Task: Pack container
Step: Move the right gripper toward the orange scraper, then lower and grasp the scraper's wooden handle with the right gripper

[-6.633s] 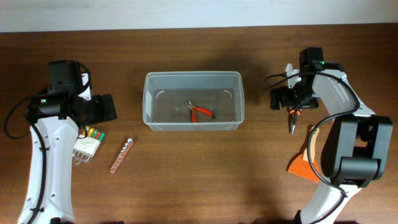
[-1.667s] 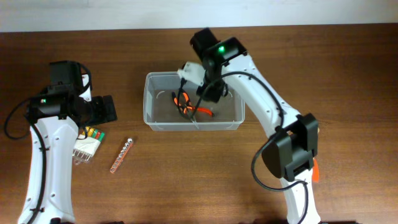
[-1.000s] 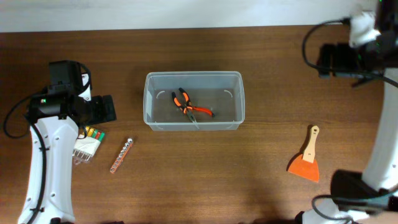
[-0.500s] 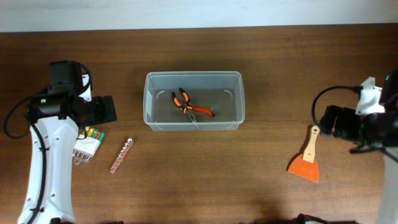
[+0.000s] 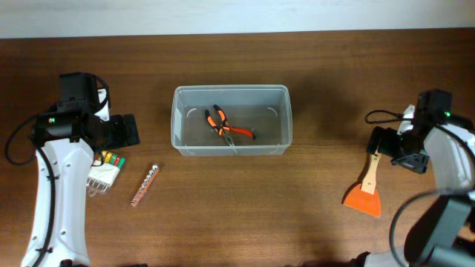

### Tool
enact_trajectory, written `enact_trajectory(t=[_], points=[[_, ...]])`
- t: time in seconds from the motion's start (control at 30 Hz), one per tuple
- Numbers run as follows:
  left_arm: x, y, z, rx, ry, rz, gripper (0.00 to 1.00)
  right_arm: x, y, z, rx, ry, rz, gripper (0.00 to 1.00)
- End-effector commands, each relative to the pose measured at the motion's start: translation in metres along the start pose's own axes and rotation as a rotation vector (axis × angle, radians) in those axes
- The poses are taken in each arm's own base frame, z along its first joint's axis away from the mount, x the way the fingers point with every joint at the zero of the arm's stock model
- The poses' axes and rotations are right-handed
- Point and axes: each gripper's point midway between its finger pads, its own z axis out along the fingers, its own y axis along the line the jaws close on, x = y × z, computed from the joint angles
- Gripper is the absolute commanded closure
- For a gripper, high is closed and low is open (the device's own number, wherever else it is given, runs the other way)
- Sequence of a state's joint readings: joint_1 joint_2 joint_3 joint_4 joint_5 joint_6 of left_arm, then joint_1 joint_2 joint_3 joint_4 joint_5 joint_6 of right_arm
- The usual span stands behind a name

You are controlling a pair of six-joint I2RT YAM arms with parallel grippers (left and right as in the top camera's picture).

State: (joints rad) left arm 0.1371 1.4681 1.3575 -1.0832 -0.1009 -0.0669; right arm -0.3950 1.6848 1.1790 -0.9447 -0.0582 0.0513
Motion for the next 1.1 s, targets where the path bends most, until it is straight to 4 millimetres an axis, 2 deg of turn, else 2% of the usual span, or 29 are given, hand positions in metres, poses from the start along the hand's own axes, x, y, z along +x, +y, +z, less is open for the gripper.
enact_trajectory(t=[0.0,0.13,0.37,0.77,0.93,1.07], points=[[0.000,-0.001,0.000,0.007,-0.001,0.019,0.01,0.001,-0.008,0.020,0.034,0.044,0.015,0.01],[0.000,-0.001,0.000,0.007,-0.001,0.019,0.01,-0.002,-0.009,0.037,0.037,0.062,0.016,0.01],[0.000,-0.001,0.000,0.008,-0.002,0.018,0.01,0.001,-0.012,0.051,0.049,0.085,0.013,0.01],[-0.002,-0.001,0.000,0.008,-0.010,0.018,0.01,0.028,-0.014,0.079,0.046,0.115,0.019,0.00],[-0.002,-0.001,0.000,0.008,-0.010,0.018,0.01,0.030,-0.012,0.079,0.031,0.121,0.020,0.12],[-0.002,-0.001,0.000,0.008,-0.010,0.018,0.01,0.031,-0.007,0.079,0.007,0.125,0.021,0.27]])
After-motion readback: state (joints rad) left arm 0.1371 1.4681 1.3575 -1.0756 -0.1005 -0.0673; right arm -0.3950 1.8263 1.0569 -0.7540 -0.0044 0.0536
